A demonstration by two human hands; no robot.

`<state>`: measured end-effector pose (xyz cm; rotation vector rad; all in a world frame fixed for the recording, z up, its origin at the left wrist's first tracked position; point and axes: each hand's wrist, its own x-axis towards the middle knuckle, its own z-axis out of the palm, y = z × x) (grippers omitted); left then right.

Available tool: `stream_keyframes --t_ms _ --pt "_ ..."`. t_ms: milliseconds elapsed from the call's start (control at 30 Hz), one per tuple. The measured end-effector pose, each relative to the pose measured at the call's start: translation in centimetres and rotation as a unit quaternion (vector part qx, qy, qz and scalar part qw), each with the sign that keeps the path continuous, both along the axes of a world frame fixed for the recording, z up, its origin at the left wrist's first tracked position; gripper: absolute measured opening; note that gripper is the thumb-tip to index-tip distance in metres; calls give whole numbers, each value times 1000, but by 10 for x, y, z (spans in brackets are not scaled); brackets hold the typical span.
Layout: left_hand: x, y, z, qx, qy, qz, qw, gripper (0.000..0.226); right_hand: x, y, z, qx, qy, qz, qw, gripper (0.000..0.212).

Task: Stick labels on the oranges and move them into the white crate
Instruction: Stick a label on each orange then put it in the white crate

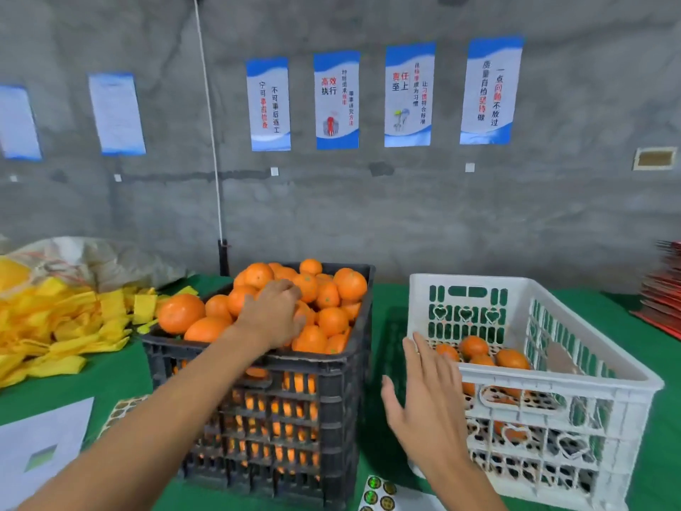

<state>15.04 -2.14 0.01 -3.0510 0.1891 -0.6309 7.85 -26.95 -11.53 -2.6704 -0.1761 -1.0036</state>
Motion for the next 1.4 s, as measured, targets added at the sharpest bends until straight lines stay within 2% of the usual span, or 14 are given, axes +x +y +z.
stream_keyframes --t_ms 133,233,300,433,500,600,633,700,933,1033,1100,1200,1300,1400 --pt "17 46 2 -40 40 48 997 83 11 -3 -4 27 -30 -15 999 58" --pt "23 54 -3 -69 29 16 997 91 11 -7 -11 -20 -56 -10 998 55" --pt "16 50 -2 -152 -14 -9 988 90 8 -7 -12 -6 -58 14 998 53" --pt "-23 25 4 -310 -162 -81 933 84 -1 -6 7 144 -23 75 986 53" --pt "-54 1 -3 -331 -189 -174 908 85 -15 -4 20 237 -6 145 961 59" --pt "-91 -40 -34 -301 -171 -303 888 82 -38 8 31 368 46 282 885 60" --pt "-99 -52 -49 -293 -172 -327 882 80 -44 11 30 400 65 310 860 61" --pt "-111 -67 -77 -293 -166 -347 875 80 -54 11 23 420 76 328 843 63" --pt "-125 -76 -189 -317 23 -368 874 77 -72 -24 -71 336 228 276 871 69" --pt "-120 -73 -227 -237 68 -352 903 73 -76 -34 -111 343 311 260 847 66" --pt "-117 -67 -241 -238 97 -326 910 73 -78 -43 -128 342 327 262 841 55" --pt "-111 -64 -249 -248 96 -296 918 73 -79 -57 -134 224 353 285 862 60" --pt "-112 -66 -250 -250 90 -300 916 71 -78 -64 -139 126 396 307 856 77" --pt "-114 -66 -249 -272 76 -304 910 72 -76 -62 -139 48 371 313 873 66"
